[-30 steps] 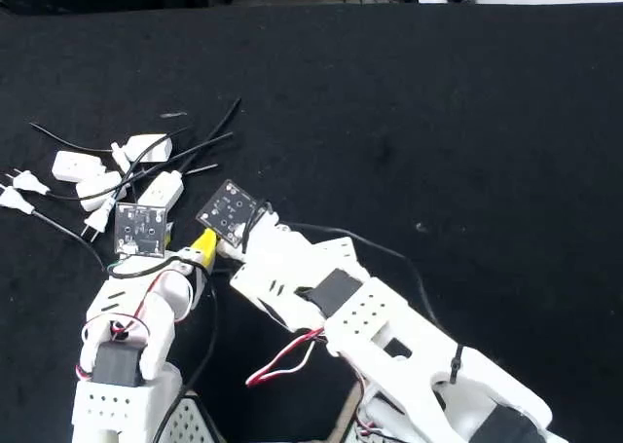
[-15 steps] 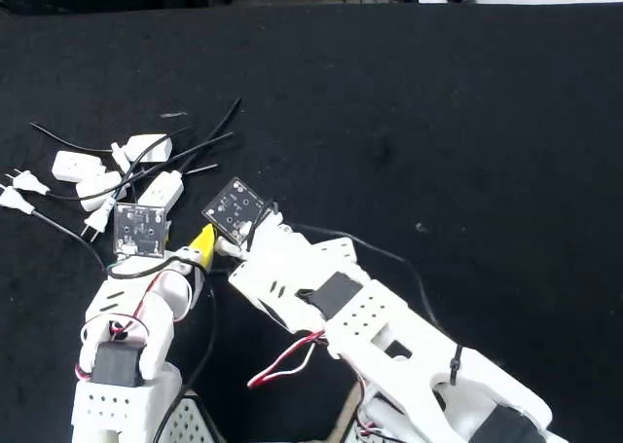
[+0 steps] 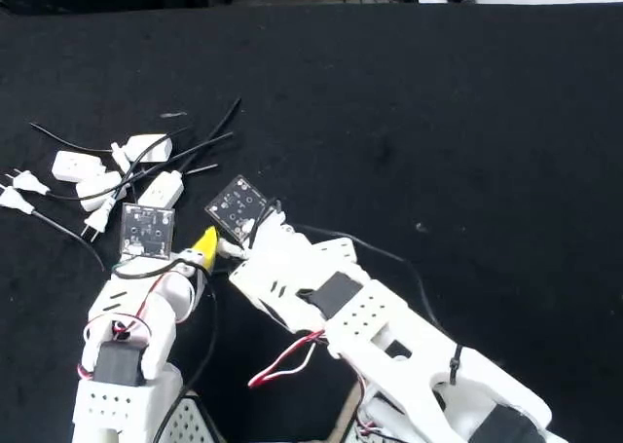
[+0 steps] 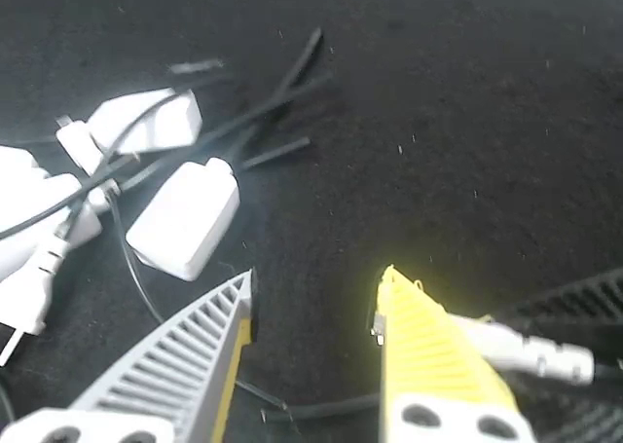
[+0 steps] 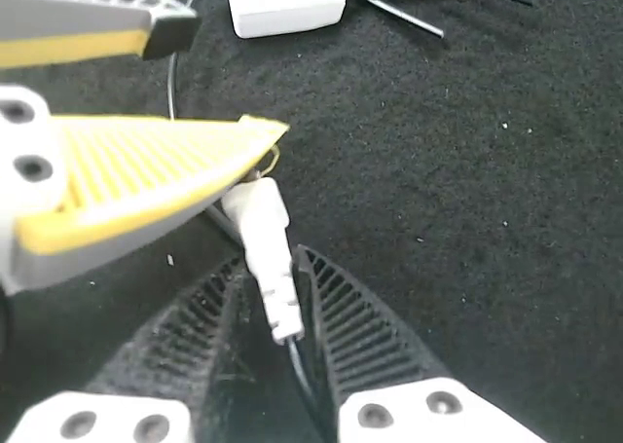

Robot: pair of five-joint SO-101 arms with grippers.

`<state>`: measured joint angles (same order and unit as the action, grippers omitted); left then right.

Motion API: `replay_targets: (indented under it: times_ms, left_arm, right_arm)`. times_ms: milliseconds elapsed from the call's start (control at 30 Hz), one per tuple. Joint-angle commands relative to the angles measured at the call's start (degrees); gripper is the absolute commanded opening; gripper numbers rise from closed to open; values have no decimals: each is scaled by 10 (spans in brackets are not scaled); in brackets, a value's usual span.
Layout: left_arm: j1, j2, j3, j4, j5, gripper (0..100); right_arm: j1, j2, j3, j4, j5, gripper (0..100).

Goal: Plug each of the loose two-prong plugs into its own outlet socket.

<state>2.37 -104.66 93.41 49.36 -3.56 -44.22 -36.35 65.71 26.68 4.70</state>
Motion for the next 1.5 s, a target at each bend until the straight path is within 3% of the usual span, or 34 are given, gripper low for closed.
replay_targets:
  times_ms: [0,1467]
  left_arm:
    - [32,4,0,-1,-5,213]
    - [32,7,-3,21,-42,213]
  right_arm:
    - [-11,-29,-12,-24,-11,11]
    - [-8,-29,-10,-35,-8,11]
